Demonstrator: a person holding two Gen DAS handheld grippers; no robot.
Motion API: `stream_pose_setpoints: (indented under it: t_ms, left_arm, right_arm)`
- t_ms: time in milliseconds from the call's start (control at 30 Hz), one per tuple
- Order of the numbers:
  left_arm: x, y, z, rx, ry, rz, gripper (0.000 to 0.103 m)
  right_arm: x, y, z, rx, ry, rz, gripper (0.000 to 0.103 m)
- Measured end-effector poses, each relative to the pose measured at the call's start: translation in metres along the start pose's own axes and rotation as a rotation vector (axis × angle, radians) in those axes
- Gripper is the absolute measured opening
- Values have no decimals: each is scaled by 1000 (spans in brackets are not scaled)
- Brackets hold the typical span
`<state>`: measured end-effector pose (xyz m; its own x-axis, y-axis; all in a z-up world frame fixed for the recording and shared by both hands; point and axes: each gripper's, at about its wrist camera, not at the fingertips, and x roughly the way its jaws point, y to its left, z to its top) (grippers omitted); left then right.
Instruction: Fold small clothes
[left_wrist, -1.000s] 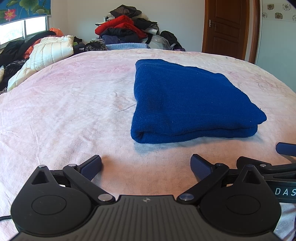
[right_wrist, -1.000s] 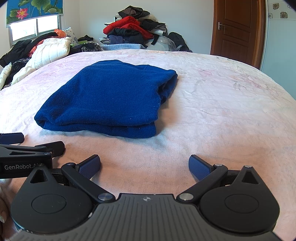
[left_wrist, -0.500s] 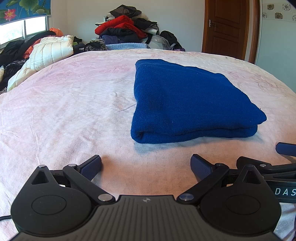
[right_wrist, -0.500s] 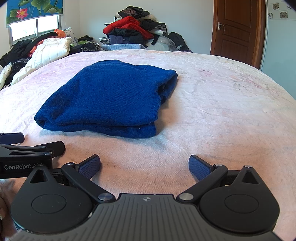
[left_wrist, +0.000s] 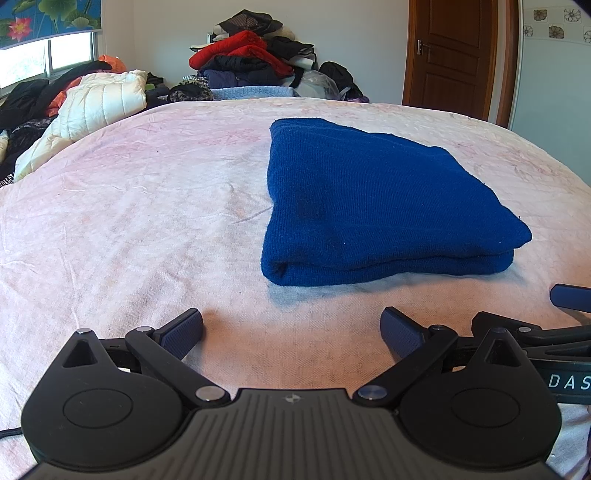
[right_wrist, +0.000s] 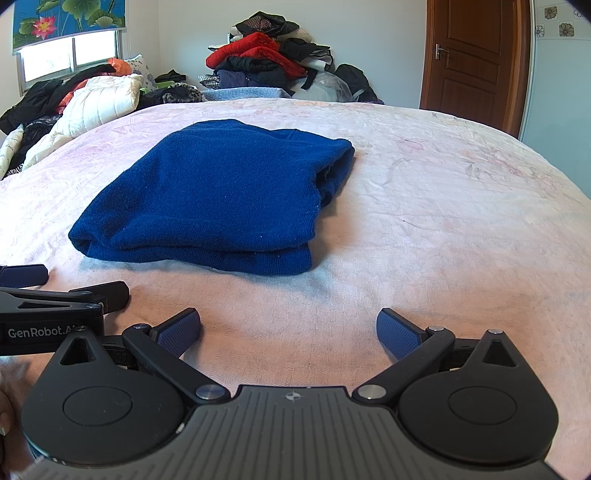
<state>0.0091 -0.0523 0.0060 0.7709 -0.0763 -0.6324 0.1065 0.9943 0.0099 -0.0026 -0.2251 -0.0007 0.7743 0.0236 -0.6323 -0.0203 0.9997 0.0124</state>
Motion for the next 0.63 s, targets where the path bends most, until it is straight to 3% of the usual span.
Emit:
stream_pose_setpoints:
  t_ms: [633]
  left_arm:
    - [0, -3, -1, -7, -1, 26, 103]
  right_arm:
    - [0, 0, 0, -2, 0, -2, 102]
